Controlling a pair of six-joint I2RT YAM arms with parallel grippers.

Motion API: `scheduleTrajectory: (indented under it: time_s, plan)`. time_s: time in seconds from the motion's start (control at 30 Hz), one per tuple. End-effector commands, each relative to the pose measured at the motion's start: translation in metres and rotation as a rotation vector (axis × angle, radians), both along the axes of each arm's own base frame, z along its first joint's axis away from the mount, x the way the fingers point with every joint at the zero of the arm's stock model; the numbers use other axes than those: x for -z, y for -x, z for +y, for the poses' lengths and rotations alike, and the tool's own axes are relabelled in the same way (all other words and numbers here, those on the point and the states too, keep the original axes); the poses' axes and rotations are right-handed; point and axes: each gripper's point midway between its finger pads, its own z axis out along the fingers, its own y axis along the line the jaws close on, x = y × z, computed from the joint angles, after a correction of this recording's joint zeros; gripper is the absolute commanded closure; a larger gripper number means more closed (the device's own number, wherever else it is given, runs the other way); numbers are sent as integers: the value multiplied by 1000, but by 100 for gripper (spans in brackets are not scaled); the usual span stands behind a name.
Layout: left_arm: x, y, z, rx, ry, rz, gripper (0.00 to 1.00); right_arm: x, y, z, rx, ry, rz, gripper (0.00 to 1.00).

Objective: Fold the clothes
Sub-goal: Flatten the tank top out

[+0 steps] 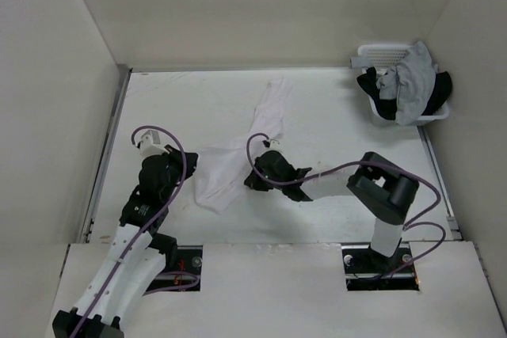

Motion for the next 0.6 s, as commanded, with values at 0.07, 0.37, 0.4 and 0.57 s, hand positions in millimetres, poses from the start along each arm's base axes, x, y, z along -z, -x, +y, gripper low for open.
scheduleTrajectory:
  time_s: [0.07,0.37,0.4,0.57]
  plan:
    - [-41,-10,-12,23,50,-127,99,-93,10,-48,76,-79,-155,99]
    - [-31,-14,-16,25,49,-106,99,-151,85,-82,-91,-4,-56,97]
    - [-30,-13,-15,23,49,-103,99,-144,87,-82,-90,8,-40,97]
    - [-13,-16,-2,-31,29,-64,99,-106,62,-77,-60,38,-12,97]
